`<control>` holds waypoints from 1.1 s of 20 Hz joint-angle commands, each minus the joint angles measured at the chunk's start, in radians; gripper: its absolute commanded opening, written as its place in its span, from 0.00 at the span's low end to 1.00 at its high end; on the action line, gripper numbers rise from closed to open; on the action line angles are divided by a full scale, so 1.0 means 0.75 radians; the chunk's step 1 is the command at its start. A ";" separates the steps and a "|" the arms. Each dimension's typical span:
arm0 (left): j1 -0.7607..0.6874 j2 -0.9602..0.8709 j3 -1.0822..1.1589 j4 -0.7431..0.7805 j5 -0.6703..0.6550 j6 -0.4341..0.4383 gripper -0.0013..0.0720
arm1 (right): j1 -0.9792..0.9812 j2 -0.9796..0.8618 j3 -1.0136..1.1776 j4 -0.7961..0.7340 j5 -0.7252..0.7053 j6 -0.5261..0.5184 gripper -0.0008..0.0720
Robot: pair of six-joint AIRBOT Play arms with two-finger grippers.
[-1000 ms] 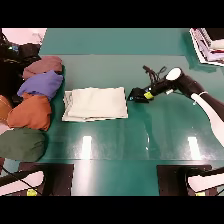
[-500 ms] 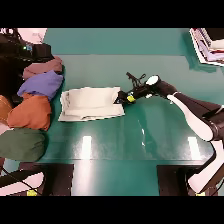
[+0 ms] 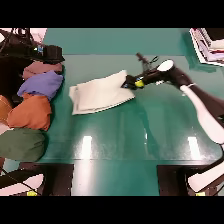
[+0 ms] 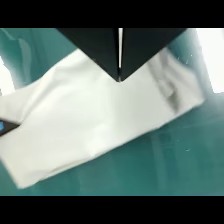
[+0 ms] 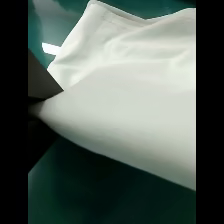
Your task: Fold the shirts.
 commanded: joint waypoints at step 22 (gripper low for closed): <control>-0.026 0.001 0.000 -0.004 0.049 -0.037 0.05 | -1.533 0.847 -0.739 -0.689 0.012 0.141 0.83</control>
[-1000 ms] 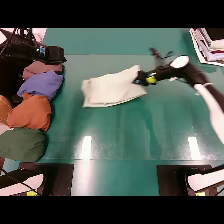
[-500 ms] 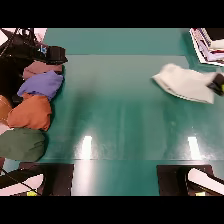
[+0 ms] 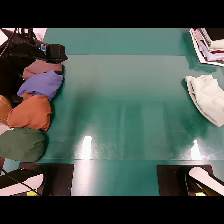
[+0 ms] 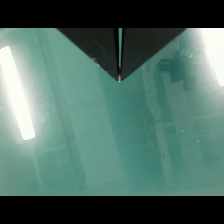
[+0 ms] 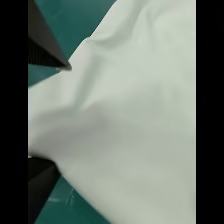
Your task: Fold the shirts.
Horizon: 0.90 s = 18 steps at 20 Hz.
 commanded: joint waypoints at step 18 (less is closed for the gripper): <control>-0.001 0.001 0.000 -0.070 0.014 -0.002 0.05 | 1.175 0.008 0.335 0.090 0.236 -0.039 0.07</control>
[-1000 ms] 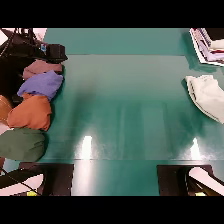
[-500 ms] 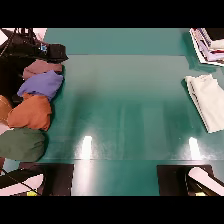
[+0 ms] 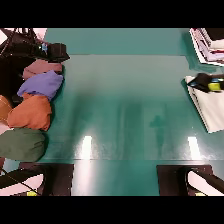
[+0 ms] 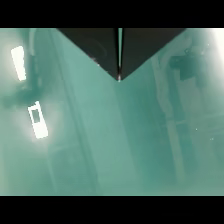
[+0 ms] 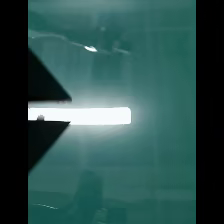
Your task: Fold the shirts.
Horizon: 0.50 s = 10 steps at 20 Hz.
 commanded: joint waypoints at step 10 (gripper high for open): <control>-0.001 0.001 0.000 -0.004 0.006 0.002 0.05 | 0.383 0.001 0.003 0.014 -0.042 -0.003 0.04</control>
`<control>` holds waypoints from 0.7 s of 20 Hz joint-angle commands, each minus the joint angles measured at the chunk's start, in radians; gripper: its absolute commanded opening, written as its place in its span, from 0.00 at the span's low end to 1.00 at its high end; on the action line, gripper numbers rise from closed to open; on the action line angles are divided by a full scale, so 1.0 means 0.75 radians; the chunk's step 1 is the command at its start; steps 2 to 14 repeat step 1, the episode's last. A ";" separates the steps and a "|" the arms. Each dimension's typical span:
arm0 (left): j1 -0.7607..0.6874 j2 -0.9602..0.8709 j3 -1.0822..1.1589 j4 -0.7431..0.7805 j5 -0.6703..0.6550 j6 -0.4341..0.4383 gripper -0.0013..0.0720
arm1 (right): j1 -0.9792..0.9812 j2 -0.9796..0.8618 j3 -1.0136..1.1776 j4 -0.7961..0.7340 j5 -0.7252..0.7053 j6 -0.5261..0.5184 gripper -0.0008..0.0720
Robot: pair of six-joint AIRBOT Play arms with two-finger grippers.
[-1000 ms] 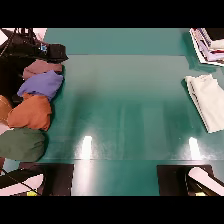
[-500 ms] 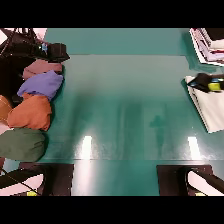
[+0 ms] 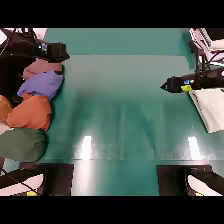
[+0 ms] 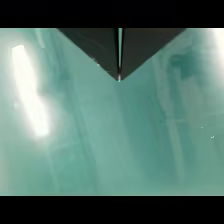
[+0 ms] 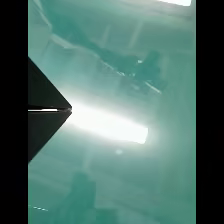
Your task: Fold the shirts.
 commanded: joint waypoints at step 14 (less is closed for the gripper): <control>-0.001 0.001 0.000 0.000 0.001 0.001 0.05 | 0.021 0.001 0.001 0.003 0.000 0.002 0.04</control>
